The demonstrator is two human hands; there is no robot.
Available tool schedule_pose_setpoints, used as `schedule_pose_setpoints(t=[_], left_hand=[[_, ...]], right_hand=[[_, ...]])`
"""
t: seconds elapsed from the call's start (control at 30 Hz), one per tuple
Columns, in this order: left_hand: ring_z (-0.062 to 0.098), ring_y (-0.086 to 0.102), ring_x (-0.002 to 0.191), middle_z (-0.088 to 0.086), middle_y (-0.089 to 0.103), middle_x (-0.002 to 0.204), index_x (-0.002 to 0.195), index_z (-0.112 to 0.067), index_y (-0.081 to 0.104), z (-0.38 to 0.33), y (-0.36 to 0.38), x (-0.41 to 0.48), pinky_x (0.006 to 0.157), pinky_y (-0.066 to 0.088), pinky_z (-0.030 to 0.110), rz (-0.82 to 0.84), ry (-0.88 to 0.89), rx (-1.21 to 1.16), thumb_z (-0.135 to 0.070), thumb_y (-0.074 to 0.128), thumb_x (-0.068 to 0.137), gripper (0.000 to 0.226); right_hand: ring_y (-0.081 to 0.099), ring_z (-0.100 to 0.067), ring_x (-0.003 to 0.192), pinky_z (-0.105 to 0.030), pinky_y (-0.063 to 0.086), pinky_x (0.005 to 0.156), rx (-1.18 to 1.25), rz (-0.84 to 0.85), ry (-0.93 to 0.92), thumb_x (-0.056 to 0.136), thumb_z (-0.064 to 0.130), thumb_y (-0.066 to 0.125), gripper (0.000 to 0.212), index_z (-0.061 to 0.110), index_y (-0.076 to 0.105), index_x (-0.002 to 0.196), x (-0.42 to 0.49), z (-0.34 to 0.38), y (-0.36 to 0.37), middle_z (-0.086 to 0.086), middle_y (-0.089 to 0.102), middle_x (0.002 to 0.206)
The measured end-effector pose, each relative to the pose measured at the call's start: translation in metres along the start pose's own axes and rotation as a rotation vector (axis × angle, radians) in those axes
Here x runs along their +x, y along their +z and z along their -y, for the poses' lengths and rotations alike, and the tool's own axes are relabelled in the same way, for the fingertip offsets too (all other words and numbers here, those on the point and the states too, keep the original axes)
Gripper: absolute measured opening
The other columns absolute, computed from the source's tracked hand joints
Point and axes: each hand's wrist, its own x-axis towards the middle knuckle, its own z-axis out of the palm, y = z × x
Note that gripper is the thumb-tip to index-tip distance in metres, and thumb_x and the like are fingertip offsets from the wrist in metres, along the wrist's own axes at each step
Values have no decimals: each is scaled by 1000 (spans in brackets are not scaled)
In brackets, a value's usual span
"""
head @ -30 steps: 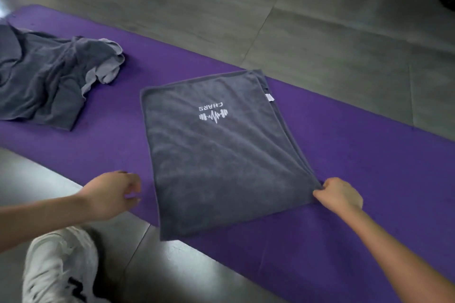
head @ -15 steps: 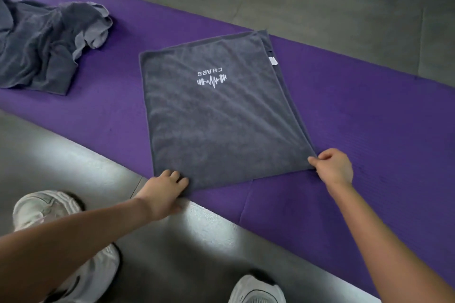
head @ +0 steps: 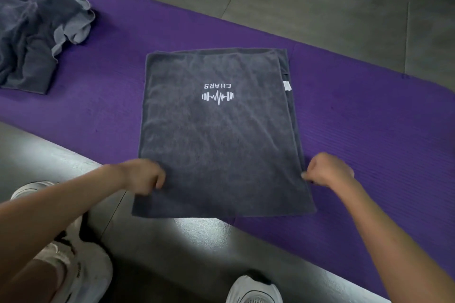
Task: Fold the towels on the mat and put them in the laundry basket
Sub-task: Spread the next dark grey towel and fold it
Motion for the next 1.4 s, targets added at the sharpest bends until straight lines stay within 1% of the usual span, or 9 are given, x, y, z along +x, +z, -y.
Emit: schedule_pose_setpoints(t=[0.17,0.33,0.47,0.57,0.73,0.97,1.17,1.3,1.4], left_hand=[[29,54,108,9,58,115,112,-13,64,-2,-37,42,94,41,31,-565,-92,-130,-7,49,84,33],[37,52,114,14,57,127,125,-7,58,-13,-57,77,103,38,39,-825,-77,-198,-5,52,84,42],[38,30,136,16,38,146,141,-17,42,-18,-64,102,114,25,42,-788,-56,-127,-21,51,91,50],[36,23,140,13,31,151,142,-25,40,-18,-68,116,114,24,45,-718,-61,-61,-38,40,93,51],[42,39,131,18,49,137,121,-15,62,-11,-89,138,108,34,52,-836,-56,-136,-39,37,86,49],[44,57,102,20,63,114,108,-2,65,27,-158,175,89,48,52,-1081,-88,-103,-13,38,84,38],[38,47,114,13,55,123,125,-15,56,81,-207,188,92,35,45,-888,-294,-59,-18,50,93,33],[32,53,109,7,62,114,112,-18,61,107,-218,185,94,33,41,-828,-288,26,-31,54,91,25],[31,57,101,7,63,105,101,-15,63,116,-226,179,87,40,39,-883,-231,-108,-30,57,90,19]], right_hand=[[60,-30,100,-31,38,70,377,-392,-83,90,43,55,31,15,65,99,23,54,-30,-8,67,103],[59,-31,105,-31,41,73,405,-364,-34,90,39,58,32,12,63,105,60,80,-42,-10,65,111],[60,-31,96,-29,39,69,410,-444,-6,92,28,56,17,12,62,93,70,68,-46,-11,67,103],[60,-30,97,-31,42,71,263,-343,-3,92,34,55,21,14,62,96,72,65,-46,-8,65,103],[60,-26,99,-28,38,68,337,-526,-92,87,43,57,28,19,65,100,101,86,-79,0,67,98],[56,-31,108,-33,44,77,377,-657,-91,91,45,53,40,11,61,112,171,139,-131,-9,66,110],[59,-24,103,-28,38,70,453,-639,-112,89,38,60,22,20,62,101,201,153,-134,1,67,103],[60,-21,91,-28,35,68,466,-739,-205,91,34,57,16,19,61,97,197,149,-127,7,62,84],[58,-21,87,-28,32,69,535,-847,-216,92,32,55,17,17,59,98,190,144,-130,10,56,82]])
